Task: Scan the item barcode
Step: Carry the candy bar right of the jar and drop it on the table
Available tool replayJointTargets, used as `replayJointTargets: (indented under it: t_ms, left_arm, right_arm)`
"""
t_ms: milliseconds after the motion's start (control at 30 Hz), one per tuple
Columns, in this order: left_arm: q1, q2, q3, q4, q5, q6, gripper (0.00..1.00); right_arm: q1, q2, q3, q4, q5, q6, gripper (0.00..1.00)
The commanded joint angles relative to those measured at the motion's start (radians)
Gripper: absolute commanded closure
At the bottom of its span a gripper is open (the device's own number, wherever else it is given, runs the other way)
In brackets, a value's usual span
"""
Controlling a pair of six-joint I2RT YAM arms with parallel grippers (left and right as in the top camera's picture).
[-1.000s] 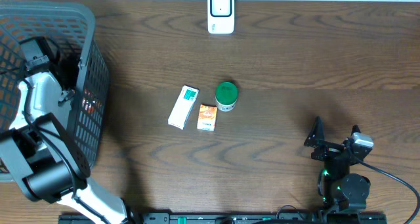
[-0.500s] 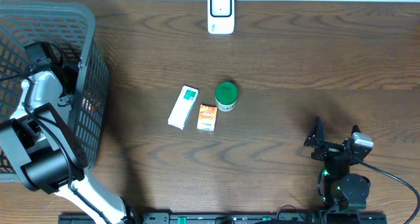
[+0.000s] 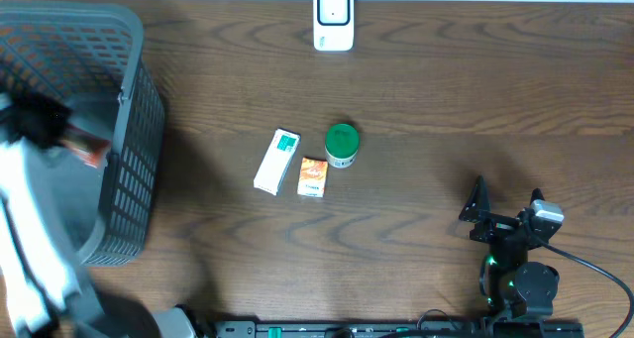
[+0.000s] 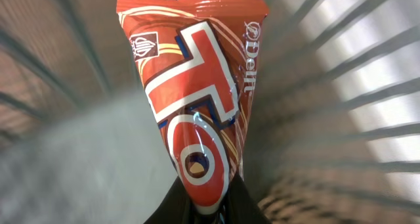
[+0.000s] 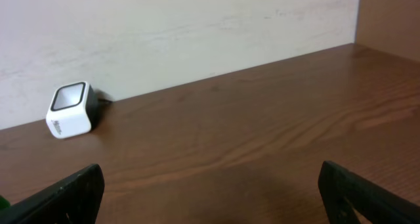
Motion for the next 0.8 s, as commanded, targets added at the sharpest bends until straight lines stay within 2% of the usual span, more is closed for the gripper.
replayJointTargets:
  t_ms: [0,100,167,300,500,633,767]
  left_arm:
    - [0.025,-0.27,0.039,-0.011,0.061,-0.033,0.93]
    - [0.002,-0.423,0.038,-0.021,0.235,-0.033,0.93]
    - [-0.047,-0.489,0.037,-0.034,0.401,-0.05,0.93]
    - [-0.239,-0.53,0.023,-0.054,0.661,-0.078,0.93]
    - [-0.604,-0.467,-0.032,-0.056,0.6,-0.013,0.93]
    - [-0.858,-0.328,-0.052,-0.044,0.585,0.043,0.93]
    - [-1.022,-0.151,-0.052,-0.01,0.586,0.059,0.93]
  right_arm:
    - [0.003,0.0,-0.001,-0.004,0.004,-0.011,0.01]
    - [0.003,0.0,-0.001,-0.004,0.004,-0.011,0.01]
    - [0.003,0.0,-0.001,-0.004,0.004,-0.011,0.01]
    - [0.003,0.0,-0.001,-0.004,0.005,-0.011,0.01]
    - [0.003,0.0,-0.001,-0.004,0.005,-0.011,0.01]
    - [0.003,0.0,-0.001,-0.004,0.005,-0.011,0.01]
    - [0.003,0.0,-0.001,-0.004,0.005,-0.011,0.01]
